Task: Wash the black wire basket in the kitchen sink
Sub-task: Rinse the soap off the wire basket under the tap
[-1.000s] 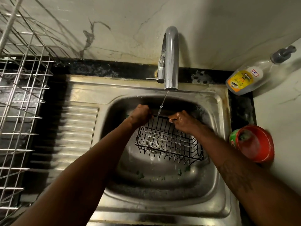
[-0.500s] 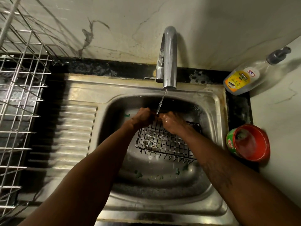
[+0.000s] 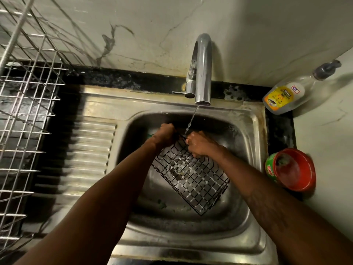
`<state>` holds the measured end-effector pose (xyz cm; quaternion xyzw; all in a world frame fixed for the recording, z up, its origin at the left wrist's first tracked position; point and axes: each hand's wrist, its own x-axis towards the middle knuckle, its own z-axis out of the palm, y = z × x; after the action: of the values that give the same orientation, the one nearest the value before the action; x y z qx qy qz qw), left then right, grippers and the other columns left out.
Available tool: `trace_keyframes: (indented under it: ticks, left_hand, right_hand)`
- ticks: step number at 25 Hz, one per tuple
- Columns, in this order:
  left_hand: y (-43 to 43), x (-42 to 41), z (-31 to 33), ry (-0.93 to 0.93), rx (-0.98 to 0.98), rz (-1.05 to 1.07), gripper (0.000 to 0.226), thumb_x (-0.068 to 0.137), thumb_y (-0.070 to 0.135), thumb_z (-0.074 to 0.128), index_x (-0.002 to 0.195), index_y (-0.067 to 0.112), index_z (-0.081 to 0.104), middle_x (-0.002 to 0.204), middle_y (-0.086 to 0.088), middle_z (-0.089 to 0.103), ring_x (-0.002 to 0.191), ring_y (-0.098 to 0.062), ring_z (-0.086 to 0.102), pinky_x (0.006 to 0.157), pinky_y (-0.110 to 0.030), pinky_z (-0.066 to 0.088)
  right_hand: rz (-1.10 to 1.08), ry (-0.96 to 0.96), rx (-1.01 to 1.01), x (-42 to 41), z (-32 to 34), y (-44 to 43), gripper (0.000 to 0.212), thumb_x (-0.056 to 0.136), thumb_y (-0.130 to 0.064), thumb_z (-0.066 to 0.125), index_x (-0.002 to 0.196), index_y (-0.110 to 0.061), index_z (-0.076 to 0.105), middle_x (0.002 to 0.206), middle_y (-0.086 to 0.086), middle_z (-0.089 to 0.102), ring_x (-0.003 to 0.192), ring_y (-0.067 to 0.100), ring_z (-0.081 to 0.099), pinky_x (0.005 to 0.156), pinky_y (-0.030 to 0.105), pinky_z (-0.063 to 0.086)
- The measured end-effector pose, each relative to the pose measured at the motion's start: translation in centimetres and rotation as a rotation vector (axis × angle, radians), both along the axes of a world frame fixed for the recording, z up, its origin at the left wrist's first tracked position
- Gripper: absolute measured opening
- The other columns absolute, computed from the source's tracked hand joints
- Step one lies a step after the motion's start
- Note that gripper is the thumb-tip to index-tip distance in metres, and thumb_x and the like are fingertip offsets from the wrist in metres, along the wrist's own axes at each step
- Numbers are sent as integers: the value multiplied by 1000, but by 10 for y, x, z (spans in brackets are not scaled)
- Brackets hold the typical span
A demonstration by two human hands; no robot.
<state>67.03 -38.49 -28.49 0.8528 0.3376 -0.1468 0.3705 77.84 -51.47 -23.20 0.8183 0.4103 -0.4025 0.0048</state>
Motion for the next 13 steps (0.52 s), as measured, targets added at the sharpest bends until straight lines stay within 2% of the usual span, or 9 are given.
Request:
trace_keyframes:
  ticks: [2,3,5,6,7,8,9,11,13]
  left_hand:
    - [-3,6,-4,-13,-50,86,30,97,19,60,117,-2,68,102,-16,72,101,-30,70,82,-34,56]
    - [-5,9,-1,-31,-105,172,36,98,17,53,124,-6,62,96,-13,72,102,-29,71,85,-36,58]
    - [-13,12,2,10,-188,276,43,99,14,44,132,-11,53,63,6,69,70,-9,73,67,-25,60]
    - [-14,14,1,6,-225,280,41,99,14,45,131,-10,54,54,10,66,57,-5,69,58,-21,57]
    - [-13,16,5,11,-203,220,37,100,16,49,126,-7,60,58,7,70,60,-7,71,58,-22,55]
    - [-15,16,8,17,-175,135,30,98,17,57,117,-3,67,72,-1,75,71,-15,75,63,-25,56]
    - [-15,17,9,41,-151,75,23,95,16,63,110,0,71,85,-9,77,81,-23,75,68,-27,57]
    - [-14,19,11,89,-188,40,17,91,10,70,106,2,73,94,-16,76,84,-27,75,72,-28,59]
    - [-15,21,14,73,-178,8,22,89,9,73,109,2,73,98,-15,77,86,-25,75,77,-30,61]
  right_hand:
    - [-61,50,-36,3,2,2,11,94,-13,57,97,-7,65,80,12,70,63,21,71,65,36,62]
    - [-77,64,-59,3,4,3,15,97,-13,54,95,-5,67,73,12,71,56,20,70,59,33,62]
    - [-112,76,-97,4,7,0,22,101,-15,50,94,-4,68,69,14,72,49,19,67,53,32,58]
    - [-122,72,-102,3,8,-3,23,101,-16,49,95,-6,69,69,14,72,48,19,66,51,31,57]
    - [-129,55,-107,1,10,-5,23,101,-18,50,95,-8,69,71,14,72,51,20,68,51,31,58]
    - [-109,9,-93,-1,11,-8,22,100,-21,51,97,-11,70,76,12,73,59,21,71,53,31,58]
    - [-33,-77,-74,-1,11,-10,22,100,-25,51,101,-13,70,87,10,72,74,24,73,60,34,57]
    - [119,-275,-37,-3,13,-13,23,99,-31,53,106,-15,68,103,9,66,98,29,65,74,36,50]
    - [143,-314,-16,-4,13,-11,16,97,-24,57,104,-14,68,102,8,65,94,27,64,75,36,53]
